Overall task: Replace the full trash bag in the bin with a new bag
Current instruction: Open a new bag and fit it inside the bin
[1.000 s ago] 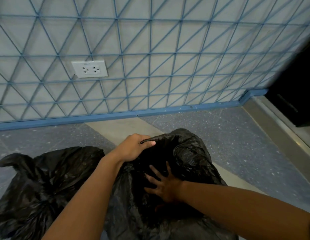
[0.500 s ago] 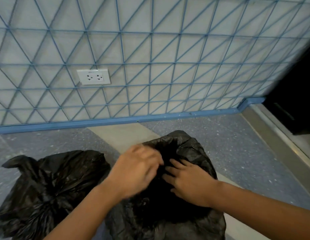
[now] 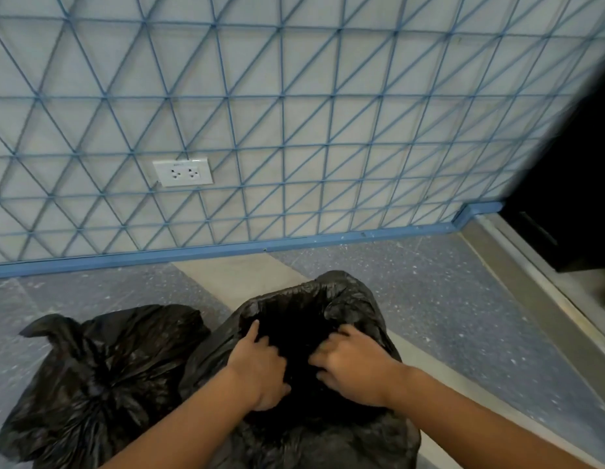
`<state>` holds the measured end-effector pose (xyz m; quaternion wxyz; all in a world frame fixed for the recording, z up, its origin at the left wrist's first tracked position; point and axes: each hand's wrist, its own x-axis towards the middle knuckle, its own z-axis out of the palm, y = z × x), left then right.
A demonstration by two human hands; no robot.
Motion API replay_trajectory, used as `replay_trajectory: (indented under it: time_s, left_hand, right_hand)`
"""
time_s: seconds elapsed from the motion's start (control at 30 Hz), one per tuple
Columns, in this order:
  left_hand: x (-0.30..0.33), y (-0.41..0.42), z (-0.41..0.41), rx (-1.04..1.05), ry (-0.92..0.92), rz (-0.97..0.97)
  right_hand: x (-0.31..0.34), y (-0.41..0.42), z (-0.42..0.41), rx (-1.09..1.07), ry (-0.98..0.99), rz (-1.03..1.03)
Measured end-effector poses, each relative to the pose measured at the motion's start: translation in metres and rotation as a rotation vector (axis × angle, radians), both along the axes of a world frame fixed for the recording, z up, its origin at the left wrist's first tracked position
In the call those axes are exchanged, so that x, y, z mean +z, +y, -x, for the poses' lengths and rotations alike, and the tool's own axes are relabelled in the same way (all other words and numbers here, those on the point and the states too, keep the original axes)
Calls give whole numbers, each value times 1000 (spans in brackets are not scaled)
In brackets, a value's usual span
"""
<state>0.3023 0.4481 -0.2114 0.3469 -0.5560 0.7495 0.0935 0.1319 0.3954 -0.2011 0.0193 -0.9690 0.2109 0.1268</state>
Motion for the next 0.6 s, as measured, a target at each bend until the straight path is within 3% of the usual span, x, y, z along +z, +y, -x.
replay_trajectory:
  time_s: [0.07, 0.13, 0.2, 0.3, 0.43, 0.53, 0.6]
  left_hand:
    - [3, 0, 14, 92, 259, 294]
    - [-1, 1, 40, 235, 580, 538]
    - [-8, -3, 72, 413, 871, 589]
    - [-26, -15, 108, 728, 1213, 319]
    - [-41, -21, 125, 864, 1387, 127]
    - [-41, -24, 123, 907, 1417, 107]
    - [-40, -24, 122, 922, 1430, 133]
  right_hand:
    - [9, -7, 15, -180, -473, 53]
    - [9, -19, 28, -509, -805, 32]
    - [5, -35, 35, -888, -987, -295]
    - [-12, -53, 38, -1216, -1060, -860]
    - [-47, -41, 34, -1311, -937, -1250]
    - [-58, -31, 36, -1362, -963, -1354]
    - [-58, -38, 38, -1356, -1072, -1235]
